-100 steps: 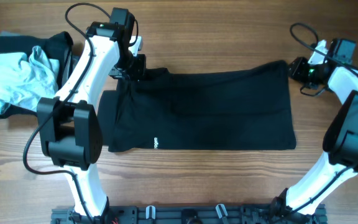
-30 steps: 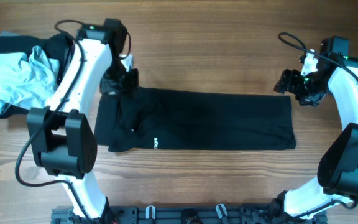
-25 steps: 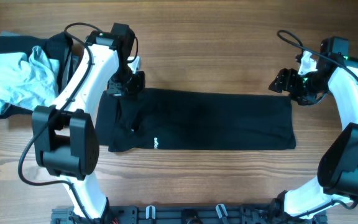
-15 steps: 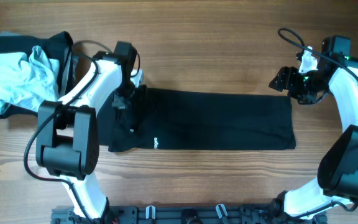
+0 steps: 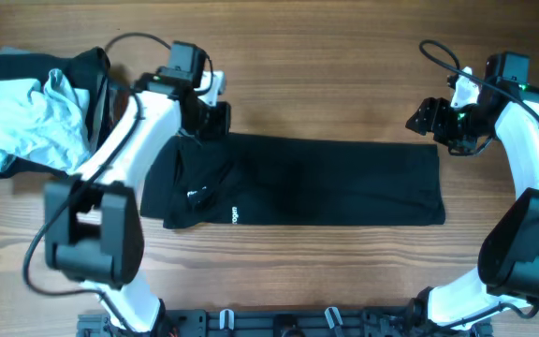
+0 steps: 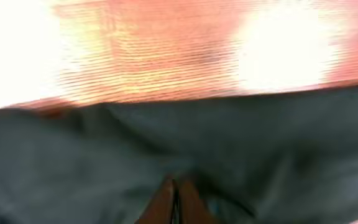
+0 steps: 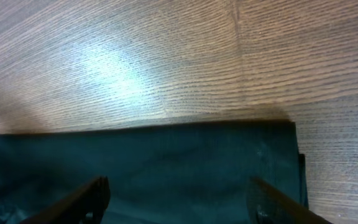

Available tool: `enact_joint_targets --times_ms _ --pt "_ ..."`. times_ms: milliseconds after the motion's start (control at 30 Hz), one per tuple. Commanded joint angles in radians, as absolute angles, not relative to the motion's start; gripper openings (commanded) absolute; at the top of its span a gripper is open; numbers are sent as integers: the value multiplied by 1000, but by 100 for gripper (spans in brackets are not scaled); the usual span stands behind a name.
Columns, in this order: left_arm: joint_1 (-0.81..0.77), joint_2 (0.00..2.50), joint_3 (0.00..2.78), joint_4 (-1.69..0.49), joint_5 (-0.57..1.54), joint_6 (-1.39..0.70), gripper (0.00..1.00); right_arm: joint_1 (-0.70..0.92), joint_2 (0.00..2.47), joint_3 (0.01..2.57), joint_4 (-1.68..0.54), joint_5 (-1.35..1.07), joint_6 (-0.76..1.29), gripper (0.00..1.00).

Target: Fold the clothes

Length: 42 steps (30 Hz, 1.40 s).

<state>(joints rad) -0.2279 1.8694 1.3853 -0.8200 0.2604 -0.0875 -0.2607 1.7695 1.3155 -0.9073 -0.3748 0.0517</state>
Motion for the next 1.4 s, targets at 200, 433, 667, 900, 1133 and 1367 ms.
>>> enact_joint_targets --times_ms 200,433,667,900,1133,1367 --pt "-284 1991 1333 -1095 472 -73 4 -263 1741 1317 -913 -398 64 73" --pt "-241 1916 1378 -1389 452 -16 4 -263 1741 1317 -904 -398 63 73" --pt "-223 1871 1331 -871 347 -72 4 -263 1741 1317 -907 -398 82 72" --pt "-409 1891 1241 -1189 542 -93 4 -263 1741 1317 -901 -398 89 73" --pt "-352 1716 1356 -1218 306 -165 4 -263 1741 1317 -900 -398 85 73" --pt "-272 1807 1307 -886 85 -221 4 -263 1741 1317 -905 -398 89 73"
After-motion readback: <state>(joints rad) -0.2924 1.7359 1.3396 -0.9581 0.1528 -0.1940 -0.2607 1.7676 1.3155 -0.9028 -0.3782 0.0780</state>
